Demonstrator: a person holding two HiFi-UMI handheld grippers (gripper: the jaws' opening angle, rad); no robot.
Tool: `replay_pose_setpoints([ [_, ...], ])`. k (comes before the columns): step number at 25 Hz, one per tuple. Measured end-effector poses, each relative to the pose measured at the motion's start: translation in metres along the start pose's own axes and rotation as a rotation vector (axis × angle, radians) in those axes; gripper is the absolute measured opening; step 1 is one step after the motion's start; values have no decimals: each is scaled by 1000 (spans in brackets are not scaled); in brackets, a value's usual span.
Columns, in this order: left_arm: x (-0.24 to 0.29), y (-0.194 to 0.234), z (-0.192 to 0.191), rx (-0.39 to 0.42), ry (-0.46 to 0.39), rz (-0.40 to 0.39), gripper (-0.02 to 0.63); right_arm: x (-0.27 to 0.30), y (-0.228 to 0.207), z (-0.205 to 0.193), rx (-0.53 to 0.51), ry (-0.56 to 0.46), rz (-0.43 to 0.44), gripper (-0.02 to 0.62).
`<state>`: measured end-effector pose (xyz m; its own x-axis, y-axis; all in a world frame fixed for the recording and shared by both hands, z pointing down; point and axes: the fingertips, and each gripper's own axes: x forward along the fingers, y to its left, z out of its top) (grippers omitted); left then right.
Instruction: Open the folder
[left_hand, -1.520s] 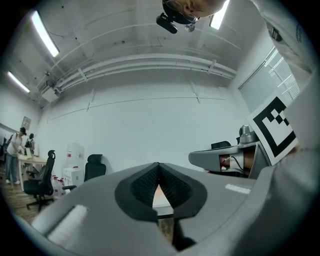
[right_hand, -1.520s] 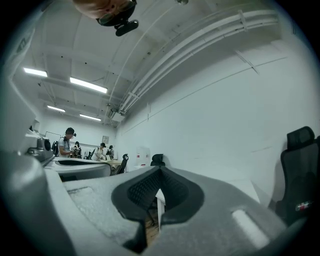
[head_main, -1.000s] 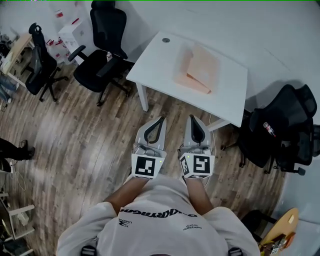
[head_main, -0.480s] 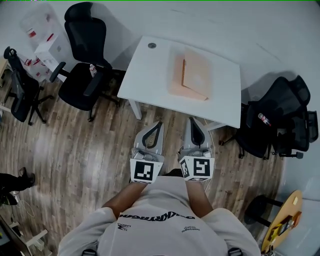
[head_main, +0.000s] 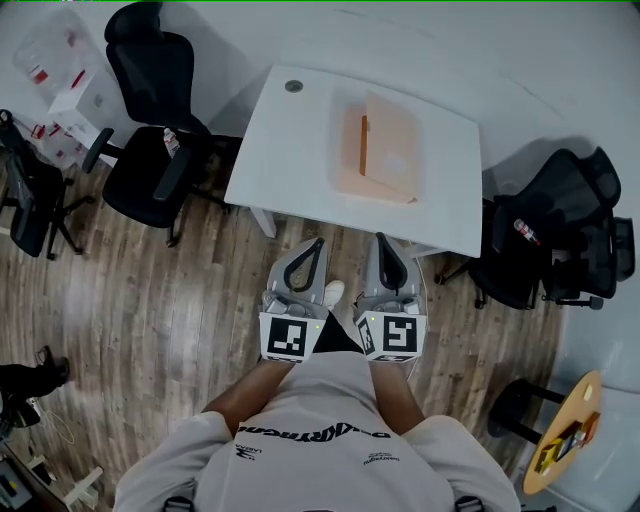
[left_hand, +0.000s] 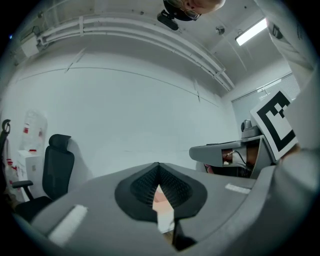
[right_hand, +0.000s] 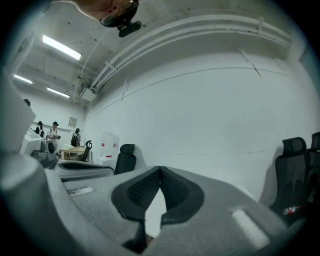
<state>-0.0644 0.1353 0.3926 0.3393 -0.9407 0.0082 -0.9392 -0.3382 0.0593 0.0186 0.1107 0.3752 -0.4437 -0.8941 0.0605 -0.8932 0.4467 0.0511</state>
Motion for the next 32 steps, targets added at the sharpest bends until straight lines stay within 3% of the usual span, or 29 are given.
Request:
replay_pose_setpoints([
  [7, 54, 5, -15, 43, 18, -31, -8, 45, -28, -18, 16, 26, -11, -3],
  [12, 103, 17, -14, 71, 24, -12, -8, 86, -56, -14, 27, 19, 0, -3],
  [18, 160, 24, -5, 68, 39, 4, -8, 127, -89, -6, 4, 1, 23, -3],
  [24, 199, 25, -16, 51, 82, 24, -8, 158, -119, -24, 10, 51, 36, -3],
  [29, 213, 35, -30, 78, 100, 14, -8, 177, -120, -30, -57, 70, 49, -3],
  [32, 228, 51, -40, 66, 108, 6, -8, 196, -118, -40, -45, 99, 39, -3],
])
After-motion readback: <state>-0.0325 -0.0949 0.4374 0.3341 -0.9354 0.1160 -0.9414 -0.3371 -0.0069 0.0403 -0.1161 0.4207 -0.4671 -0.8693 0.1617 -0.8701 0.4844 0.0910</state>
